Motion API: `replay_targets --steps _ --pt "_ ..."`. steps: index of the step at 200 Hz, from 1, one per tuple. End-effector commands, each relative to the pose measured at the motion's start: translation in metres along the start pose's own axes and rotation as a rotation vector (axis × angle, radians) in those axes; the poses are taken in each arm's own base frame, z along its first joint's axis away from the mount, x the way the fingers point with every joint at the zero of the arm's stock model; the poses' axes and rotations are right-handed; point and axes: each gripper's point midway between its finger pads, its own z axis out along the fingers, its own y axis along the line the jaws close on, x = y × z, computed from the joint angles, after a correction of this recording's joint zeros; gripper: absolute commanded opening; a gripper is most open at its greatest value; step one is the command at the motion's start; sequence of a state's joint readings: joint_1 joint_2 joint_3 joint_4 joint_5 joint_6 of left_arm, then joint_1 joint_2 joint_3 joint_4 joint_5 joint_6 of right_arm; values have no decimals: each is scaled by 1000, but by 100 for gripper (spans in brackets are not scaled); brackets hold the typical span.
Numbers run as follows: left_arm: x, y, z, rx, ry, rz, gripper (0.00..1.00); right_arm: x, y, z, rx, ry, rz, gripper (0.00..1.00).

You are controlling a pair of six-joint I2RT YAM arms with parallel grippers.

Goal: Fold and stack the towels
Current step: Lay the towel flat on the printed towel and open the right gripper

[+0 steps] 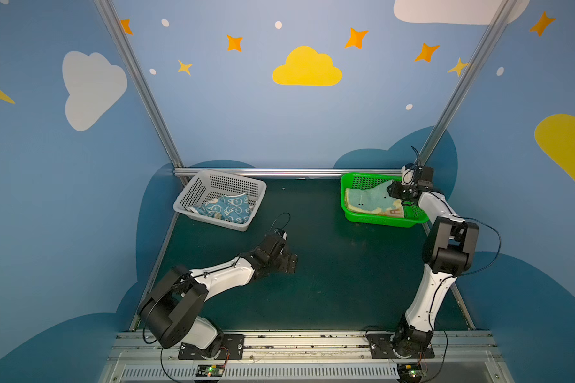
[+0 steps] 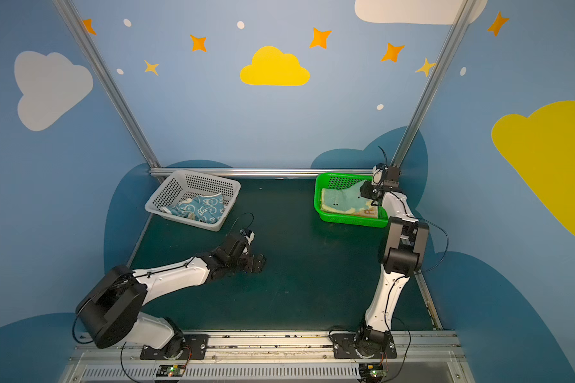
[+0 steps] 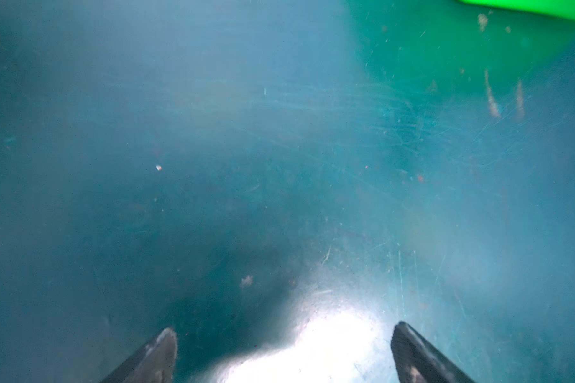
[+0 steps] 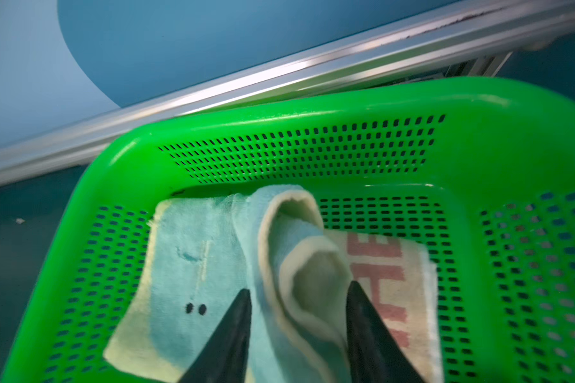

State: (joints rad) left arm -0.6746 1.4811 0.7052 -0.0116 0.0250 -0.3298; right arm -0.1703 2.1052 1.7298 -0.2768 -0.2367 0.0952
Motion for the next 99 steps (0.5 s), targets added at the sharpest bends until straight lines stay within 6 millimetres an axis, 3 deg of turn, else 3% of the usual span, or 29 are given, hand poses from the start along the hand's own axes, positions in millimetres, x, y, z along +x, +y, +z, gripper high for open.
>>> replay_targets --steps 1,12,22,60,99 --pt "-9 0 -2 -12 -17 -11 100 3 -15 -2 71 23 52 59" --pt "-10 1 -3 -16 -23 -5 100 2 -16 -7 86 10 51 66" --pt "-13 1 -4 -20 -30 -5 100 -1 -14 -13 88 -5 40 82" --pt "-30 10 -8 -61 -58 -18 100 -2 9 -31 70 -36 -28 84" --pt "-75 30 -28 -146 -159 -53 100 14 62 -51 -3 -64 -148 86"
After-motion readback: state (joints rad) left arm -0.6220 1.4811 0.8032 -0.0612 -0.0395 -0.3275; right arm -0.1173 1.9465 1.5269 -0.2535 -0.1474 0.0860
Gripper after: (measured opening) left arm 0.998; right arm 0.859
